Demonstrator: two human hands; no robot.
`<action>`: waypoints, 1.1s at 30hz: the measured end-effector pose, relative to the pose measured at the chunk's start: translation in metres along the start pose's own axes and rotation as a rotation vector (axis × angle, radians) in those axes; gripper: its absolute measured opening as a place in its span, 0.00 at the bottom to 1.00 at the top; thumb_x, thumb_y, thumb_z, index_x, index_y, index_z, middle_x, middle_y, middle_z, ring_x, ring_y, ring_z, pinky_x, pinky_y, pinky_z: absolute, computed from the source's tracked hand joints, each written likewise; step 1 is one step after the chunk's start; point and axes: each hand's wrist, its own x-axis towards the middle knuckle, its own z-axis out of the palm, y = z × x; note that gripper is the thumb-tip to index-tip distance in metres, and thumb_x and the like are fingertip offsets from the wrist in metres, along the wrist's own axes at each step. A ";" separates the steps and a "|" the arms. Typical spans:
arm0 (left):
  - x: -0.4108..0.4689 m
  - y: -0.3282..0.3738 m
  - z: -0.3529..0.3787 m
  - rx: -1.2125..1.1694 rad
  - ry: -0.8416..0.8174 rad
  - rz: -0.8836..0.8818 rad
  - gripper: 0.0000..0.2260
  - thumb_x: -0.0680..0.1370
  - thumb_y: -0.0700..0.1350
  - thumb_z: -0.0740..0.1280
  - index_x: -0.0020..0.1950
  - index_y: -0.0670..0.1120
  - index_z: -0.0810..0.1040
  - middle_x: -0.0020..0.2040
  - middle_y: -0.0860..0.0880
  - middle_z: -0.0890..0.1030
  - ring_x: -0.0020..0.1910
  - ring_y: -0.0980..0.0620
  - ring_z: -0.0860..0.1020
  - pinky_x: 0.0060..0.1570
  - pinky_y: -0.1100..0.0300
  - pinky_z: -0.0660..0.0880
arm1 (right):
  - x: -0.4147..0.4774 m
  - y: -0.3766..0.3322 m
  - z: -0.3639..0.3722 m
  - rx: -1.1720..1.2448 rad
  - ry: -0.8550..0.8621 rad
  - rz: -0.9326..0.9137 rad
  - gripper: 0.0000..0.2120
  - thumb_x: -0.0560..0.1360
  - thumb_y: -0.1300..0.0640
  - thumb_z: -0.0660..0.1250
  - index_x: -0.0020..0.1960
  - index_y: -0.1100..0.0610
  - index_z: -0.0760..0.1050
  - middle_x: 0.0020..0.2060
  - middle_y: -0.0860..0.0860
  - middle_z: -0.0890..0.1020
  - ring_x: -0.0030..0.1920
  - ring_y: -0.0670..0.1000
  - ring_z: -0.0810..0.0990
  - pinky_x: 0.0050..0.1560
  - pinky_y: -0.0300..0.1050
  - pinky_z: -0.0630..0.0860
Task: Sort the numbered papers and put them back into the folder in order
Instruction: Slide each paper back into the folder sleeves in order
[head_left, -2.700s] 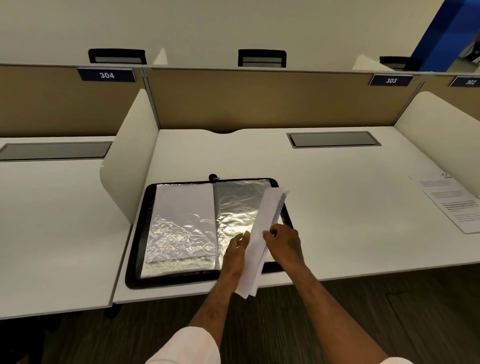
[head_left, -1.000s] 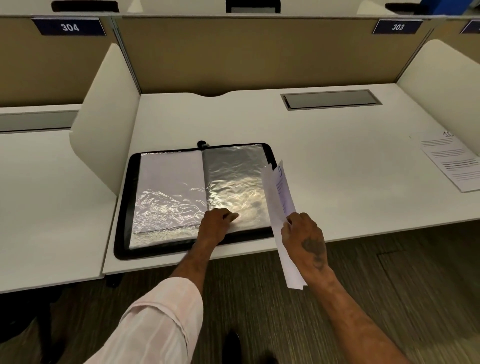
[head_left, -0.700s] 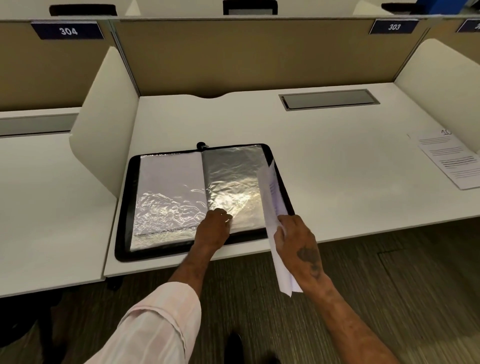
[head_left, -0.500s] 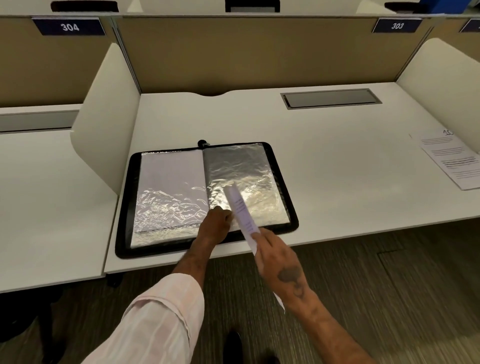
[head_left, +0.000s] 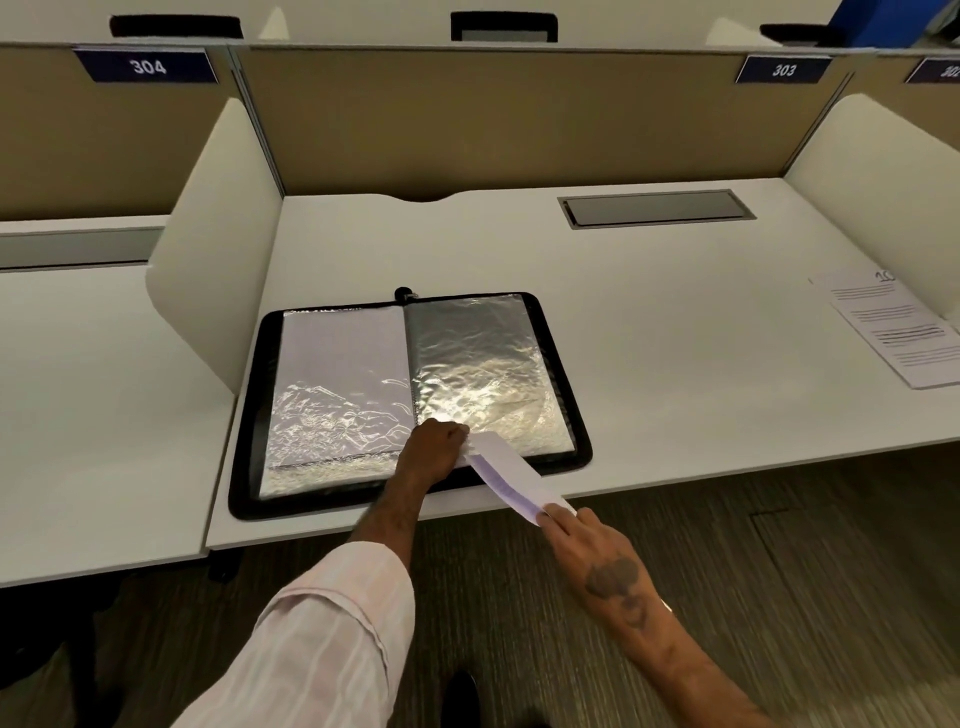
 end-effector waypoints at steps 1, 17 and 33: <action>-0.001 0.001 0.000 0.013 -0.003 0.008 0.15 0.81 0.49 0.60 0.51 0.44 0.85 0.50 0.43 0.84 0.51 0.44 0.80 0.51 0.53 0.74 | 0.000 0.003 -0.001 -0.025 -0.025 0.011 0.29 0.52 0.54 0.85 0.50 0.55 0.80 0.45 0.50 0.83 0.34 0.50 0.80 0.26 0.43 0.79; -0.032 -0.001 0.002 0.723 0.251 0.329 0.11 0.71 0.45 0.75 0.52 0.46 0.83 0.42 0.46 0.78 0.40 0.44 0.79 0.28 0.55 0.74 | 0.076 -0.046 -0.051 -0.136 -0.119 0.100 0.11 0.71 0.59 0.74 0.52 0.62 0.79 0.49 0.59 0.80 0.49 0.56 0.80 0.47 0.46 0.77; -0.010 -0.019 0.021 0.599 0.233 0.284 0.22 0.77 0.46 0.69 0.71 0.46 0.73 0.66 0.40 0.77 0.61 0.40 0.79 0.52 0.46 0.79 | 0.090 0.003 -0.021 0.944 -0.009 0.641 0.09 0.75 0.59 0.70 0.55 0.55 0.80 0.54 0.49 0.77 0.53 0.46 0.76 0.45 0.33 0.69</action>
